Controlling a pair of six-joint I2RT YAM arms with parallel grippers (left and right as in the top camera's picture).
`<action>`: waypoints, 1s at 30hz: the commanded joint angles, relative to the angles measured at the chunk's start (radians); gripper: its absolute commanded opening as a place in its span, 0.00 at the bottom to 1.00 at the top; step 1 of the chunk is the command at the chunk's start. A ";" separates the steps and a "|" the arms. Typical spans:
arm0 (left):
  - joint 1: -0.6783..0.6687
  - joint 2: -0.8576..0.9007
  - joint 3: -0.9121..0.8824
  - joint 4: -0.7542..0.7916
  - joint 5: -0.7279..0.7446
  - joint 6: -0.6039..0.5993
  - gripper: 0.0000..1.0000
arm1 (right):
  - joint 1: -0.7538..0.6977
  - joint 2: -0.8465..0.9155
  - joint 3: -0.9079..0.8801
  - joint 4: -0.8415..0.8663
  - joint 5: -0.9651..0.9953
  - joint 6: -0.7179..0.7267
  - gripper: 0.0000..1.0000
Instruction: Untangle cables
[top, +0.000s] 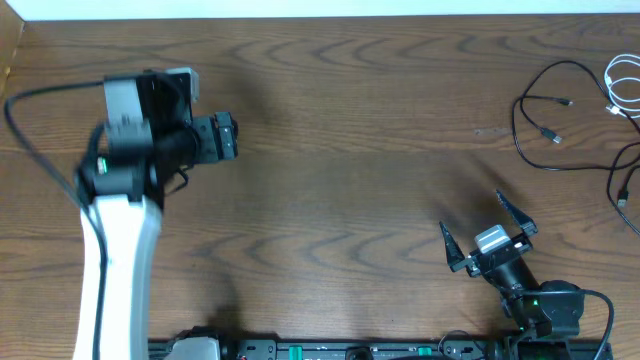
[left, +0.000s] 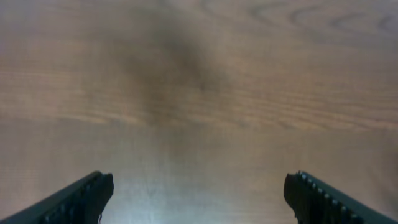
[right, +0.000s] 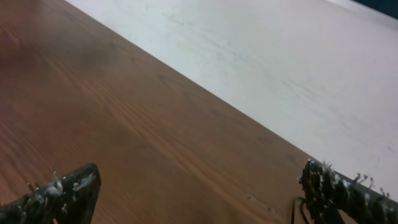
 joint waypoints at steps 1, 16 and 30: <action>-0.003 -0.185 -0.234 0.189 -0.045 -0.014 0.93 | -0.003 -0.006 -0.004 -0.003 0.000 0.012 0.99; -0.003 -0.866 -1.051 0.889 -0.071 -0.032 0.93 | -0.003 -0.006 -0.004 -0.003 0.000 0.012 0.99; -0.007 -1.191 -1.264 0.849 -0.136 -0.031 0.93 | -0.003 -0.006 -0.004 -0.003 0.000 0.012 0.99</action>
